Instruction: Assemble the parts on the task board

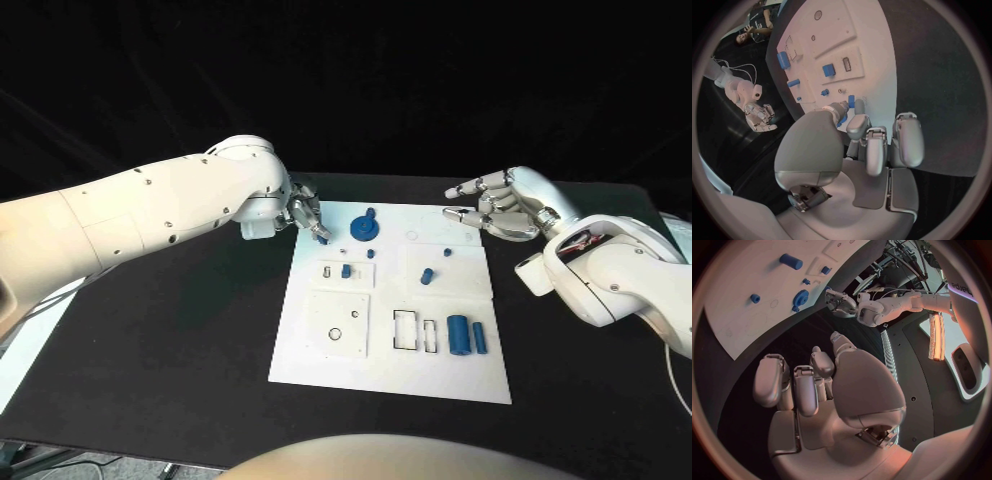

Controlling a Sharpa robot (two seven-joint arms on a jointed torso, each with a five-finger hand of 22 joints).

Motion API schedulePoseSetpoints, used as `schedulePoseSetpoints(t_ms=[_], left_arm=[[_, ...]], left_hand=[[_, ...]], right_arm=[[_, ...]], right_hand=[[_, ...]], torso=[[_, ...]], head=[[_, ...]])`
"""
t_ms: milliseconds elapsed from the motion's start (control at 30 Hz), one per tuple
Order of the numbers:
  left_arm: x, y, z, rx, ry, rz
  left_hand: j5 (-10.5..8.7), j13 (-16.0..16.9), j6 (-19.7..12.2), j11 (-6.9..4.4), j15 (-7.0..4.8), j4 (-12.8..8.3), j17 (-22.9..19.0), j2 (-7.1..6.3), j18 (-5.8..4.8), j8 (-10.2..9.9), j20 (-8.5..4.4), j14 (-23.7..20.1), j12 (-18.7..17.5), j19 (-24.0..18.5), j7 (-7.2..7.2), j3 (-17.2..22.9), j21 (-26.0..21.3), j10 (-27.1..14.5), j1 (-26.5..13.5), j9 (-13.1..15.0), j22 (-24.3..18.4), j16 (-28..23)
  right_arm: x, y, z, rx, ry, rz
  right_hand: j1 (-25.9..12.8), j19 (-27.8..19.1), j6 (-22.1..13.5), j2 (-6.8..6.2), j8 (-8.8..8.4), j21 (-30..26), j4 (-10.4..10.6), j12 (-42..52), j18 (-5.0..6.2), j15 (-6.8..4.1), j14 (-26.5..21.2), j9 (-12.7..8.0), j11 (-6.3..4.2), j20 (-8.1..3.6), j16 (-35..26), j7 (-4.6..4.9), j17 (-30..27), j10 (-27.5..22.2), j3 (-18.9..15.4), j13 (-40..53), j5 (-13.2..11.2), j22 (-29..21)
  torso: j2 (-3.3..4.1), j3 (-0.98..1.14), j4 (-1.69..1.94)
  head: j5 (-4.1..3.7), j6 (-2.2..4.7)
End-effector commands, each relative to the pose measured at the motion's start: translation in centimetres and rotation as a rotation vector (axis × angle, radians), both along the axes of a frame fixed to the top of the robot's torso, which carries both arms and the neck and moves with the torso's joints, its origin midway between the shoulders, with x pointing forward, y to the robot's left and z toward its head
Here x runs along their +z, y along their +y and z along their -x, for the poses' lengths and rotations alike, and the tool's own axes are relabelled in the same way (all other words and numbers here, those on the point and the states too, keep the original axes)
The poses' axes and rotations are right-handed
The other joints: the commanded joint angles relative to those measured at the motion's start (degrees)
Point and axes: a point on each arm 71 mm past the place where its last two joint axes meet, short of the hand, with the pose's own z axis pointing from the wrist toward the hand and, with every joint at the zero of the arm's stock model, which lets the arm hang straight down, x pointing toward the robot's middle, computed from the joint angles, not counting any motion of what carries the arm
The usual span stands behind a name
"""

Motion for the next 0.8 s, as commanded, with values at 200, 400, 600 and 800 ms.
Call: schedulePoseSetpoints(t_ms=[200, 400, 600, 800], left_arm=[[-0.4, -0.3, 2.0, -0.021, -0.042, 0.051], [-1.2, -0.4, 2.9, -0.034, -0.040, 0.043], [-2.3, -0.8, 3.7, -0.051, -0.034, 0.029], [-2.7, -0.8, 3.9, -0.061, -0.024, 0.013]], left_hand=[[0.58, 0.40, 0.95, 0.02, -0.01, -9.09, 15.08, -0.94, -0.22, -0.29, -0.01, 6.04, 0.49, 0.64, -0.04, 9.57, 0.57, 0.85, -0.23, -0.31, 1.61, 0.17], [0.63, 0.64, 1.09, 0.01, -0.01, -9.15, 15.08, -1.02, -0.25, -0.33, -0.01, 6.04, 0.70, 0.71, -0.05, 9.67, 0.67, 1.01, -0.29, -0.37, 1.75, 0.17], [0.69, 0.70, 1.23, 0.00, -0.01, -9.19, 15.08, -1.07, -0.28, -0.37, -0.02, 6.04, 0.74, 0.78, -0.07, 9.79, 0.77, 1.10, -0.37, -0.43, 1.88, 0.17], [0.69, 0.70, 1.23, 0.00, -0.01, -9.19, 15.08, -1.07, -0.28, -0.37, -0.02, 6.04, 0.74, 0.78, -0.07, 9.79, 0.77, 1.10, -0.37, -0.43, 1.88, 0.17]], right_arm=[[-0.2, 0.1, 0.0, 0.012, 0.008, 0.004], [-0.2, 0.2, 0.0, 0.012, 0.008, 0.003], [-0.3, 0.2, 0.0, 0.013, 0.010, 0.003], [-0.3, 0.2, 0.0, 0.013, 0.015, -0.001]], right_hand=[[0.15, -0.28, 0.20, 0.48, 0.14, -0.23, -0.02, -0.14, 0.33, 0.15, 3.69, 0.06, 0.17, -0.08, -0.24, 0.11, 5.41, -0.38, -0.13, -0.08, 0.27, -0.05], [0.15, -0.28, 0.20, 0.48, 0.14, -0.23, -0.02, -0.14, 0.33, 0.15, 3.69, 0.06, 0.17, -0.08, -0.24, 0.11, 5.41, -0.38, -0.13, -0.08, 0.27, -0.05], [0.15, -0.28, 0.20, 0.48, 0.14, -0.23, -0.02, -0.14, 0.33, 0.15, 3.69, 0.06, 0.17, -0.08, -0.24, 0.11, 5.41, -0.38, -0.13, -0.08, 0.27, -0.05], [0.15, -0.28, 0.20, 0.48, 0.14, -0.23, -0.02, -0.14, 0.33, 0.15, 3.69, 0.06, 0.17, -0.08, -0.24, 0.11, 5.41, -0.38, -0.13, -0.08, 0.27, -0.05]], torso=[[-0.07, -0.03, 0.02], [0.07, 0.01, -0.07], [0.12, -0.07, -0.14], [0.12, 0.02, -0.07]], head=[[0.35, -0.24], [0.75, -0.06], [0.44, -0.22], [0.27, -0.43]])
